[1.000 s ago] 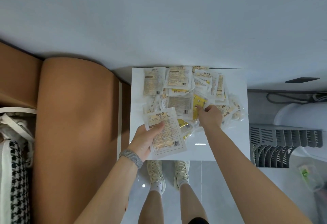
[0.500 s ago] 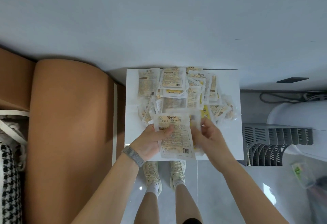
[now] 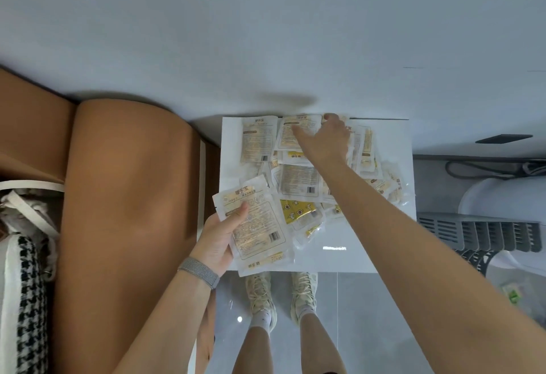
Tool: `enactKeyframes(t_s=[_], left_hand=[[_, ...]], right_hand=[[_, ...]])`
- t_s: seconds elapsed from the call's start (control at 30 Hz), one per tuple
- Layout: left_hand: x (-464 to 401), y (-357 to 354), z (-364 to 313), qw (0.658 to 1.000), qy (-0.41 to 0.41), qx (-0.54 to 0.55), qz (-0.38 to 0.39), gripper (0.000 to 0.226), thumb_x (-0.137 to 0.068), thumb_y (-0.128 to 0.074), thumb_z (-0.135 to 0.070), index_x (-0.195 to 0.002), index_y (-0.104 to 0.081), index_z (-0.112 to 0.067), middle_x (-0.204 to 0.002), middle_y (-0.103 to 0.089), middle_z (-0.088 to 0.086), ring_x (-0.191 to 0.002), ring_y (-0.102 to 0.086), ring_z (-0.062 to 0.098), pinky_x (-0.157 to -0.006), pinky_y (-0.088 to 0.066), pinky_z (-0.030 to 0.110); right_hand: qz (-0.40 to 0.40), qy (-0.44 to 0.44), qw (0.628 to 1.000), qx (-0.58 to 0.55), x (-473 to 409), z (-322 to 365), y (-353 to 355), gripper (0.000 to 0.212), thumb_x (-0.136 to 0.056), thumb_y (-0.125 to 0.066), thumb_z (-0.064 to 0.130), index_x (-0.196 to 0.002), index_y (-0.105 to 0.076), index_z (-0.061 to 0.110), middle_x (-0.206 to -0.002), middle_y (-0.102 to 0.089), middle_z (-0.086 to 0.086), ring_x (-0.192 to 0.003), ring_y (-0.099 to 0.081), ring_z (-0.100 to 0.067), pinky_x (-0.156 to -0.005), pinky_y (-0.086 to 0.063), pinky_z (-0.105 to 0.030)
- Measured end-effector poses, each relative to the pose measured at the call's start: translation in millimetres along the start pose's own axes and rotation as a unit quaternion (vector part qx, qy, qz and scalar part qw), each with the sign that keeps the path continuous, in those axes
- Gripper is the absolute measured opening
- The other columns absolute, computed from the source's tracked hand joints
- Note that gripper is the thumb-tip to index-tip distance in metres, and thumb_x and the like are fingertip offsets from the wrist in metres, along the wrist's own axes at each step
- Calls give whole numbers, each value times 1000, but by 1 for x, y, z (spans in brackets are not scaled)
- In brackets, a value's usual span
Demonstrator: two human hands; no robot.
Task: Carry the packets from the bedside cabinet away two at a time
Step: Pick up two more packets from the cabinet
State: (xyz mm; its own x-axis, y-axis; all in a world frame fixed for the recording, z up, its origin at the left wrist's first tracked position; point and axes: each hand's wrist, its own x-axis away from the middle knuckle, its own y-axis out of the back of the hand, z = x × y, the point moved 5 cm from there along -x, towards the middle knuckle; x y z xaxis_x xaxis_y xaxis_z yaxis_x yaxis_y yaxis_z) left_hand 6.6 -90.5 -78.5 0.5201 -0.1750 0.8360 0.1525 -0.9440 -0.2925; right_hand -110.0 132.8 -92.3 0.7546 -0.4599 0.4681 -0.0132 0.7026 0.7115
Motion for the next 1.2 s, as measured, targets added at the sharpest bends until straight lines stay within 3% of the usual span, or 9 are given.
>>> enactKeyframes(t_s=[0.1, 0.3, 0.4, 0.57, 0.63, 0.73, 0.83, 0.97, 1.2], left_hand=[[2, -1, -3, 1000, -2, -15, -2, 45, -76, -67, -22, -119, -65, -9, -112, -72, 12, -101, -70, 26, -78, -58, 39], [-1, -3, -4, 1000, -3, -22, -2, 44, -75, -68, -22, -118, -65, -9, -111, -73, 10, -101, -70, 25, -82, -59, 40], [-4, -6, -6, 1000, -7, -26, -6, 42, -75, -70, -23, -115, -66, -11, -109, -74, 8, -101, -71, 24, -85, -57, 41], [-7, -11, -10, 1000, -14, -20, -3, 41, -74, -70, -24, -113, -67, -12, -107, -74, 6, -99, -71, 22, -83, -57, 38], [-7, -11, -11, 1000, -15, -19, -3, 38, -74, -70, -23, -110, -68, -14, -105, -75, 5, -97, -72, 21, -78, -58, 36], [-7, -10, -12, 1000, -14, -16, -13, 40, -74, -70, -23, -112, -67, -13, -107, -74, 6, -100, -71, 23, -80, -58, 38], [-7, -9, -12, 1000, -13, -14, -16, 36, -74, -69, -23, -109, -68, -15, -106, -75, 6, -97, -72, 22, -79, -58, 38], [-7, -7, -9, 1000, -10, -14, -19, 35, -78, -68, -21, -112, -68, -13, -108, -74, 7, -96, -72, 21, -76, -59, 36], [-5, -4, -1, 1000, -10, -5, -23, 40, -75, -68, -23, -114, -66, -14, -109, -74, 7, -98, -71, 22, -77, -57, 38]], right_hand=[[51, -43, 988, 137, -26, 9, -18, 98, -79, -57, 71, -145, -30, 3, -147, -38, -13, -138, -32, -32, -108, -31, -47], [100, -101, 974, 176, -57, -3, -27, 109, -63, -73, 71, -142, -37, 5, -145, -42, -13, -136, -37, -33, -108, -34, -49], [129, -93, 972, 174, -62, -3, -26, 89, -65, -78, 62, -131, -50, 10, -134, -53, -11, -129, -46, -32, -108, -39, -46], [96, -77, 984, 129, -67, -4, -5, 46, -68, -86, 40, -88, -56, 12, -88, -61, 1, -85, -62, -20, -77, -52, -34], [85, -79, 989, 96, -68, -8, 8, 38, -75, -82, 34, -86, -56, 9, -76, -56, 2, -60, -53, -11, -53, -43, -25], [59, -74, 992, 78, -63, -15, 27, 33, -80, -78, 37, -90, -63, 10, -72, -59, 0, -53, -54, -12, -45, -37, -23], [33, -57, 996, 56, -53, -25, 41, 28, -83, -73, 41, -87, -70, 14, -72, -65, 0, -62, -64, -18, -49, -41, -22], [-40, -18, 999, -18, -28, -41, 60, 28, -85, -73, 31, -99, -76, 6, -92, -71, -2, -88, -66, -16, -76, -46, -22], [31, -120, 973, -194, -4, -98, 58, 29, -83, -75, 15, -111, -66, 10, -94, -71, -6, -88, -71, -29, -85, -58, -45]])
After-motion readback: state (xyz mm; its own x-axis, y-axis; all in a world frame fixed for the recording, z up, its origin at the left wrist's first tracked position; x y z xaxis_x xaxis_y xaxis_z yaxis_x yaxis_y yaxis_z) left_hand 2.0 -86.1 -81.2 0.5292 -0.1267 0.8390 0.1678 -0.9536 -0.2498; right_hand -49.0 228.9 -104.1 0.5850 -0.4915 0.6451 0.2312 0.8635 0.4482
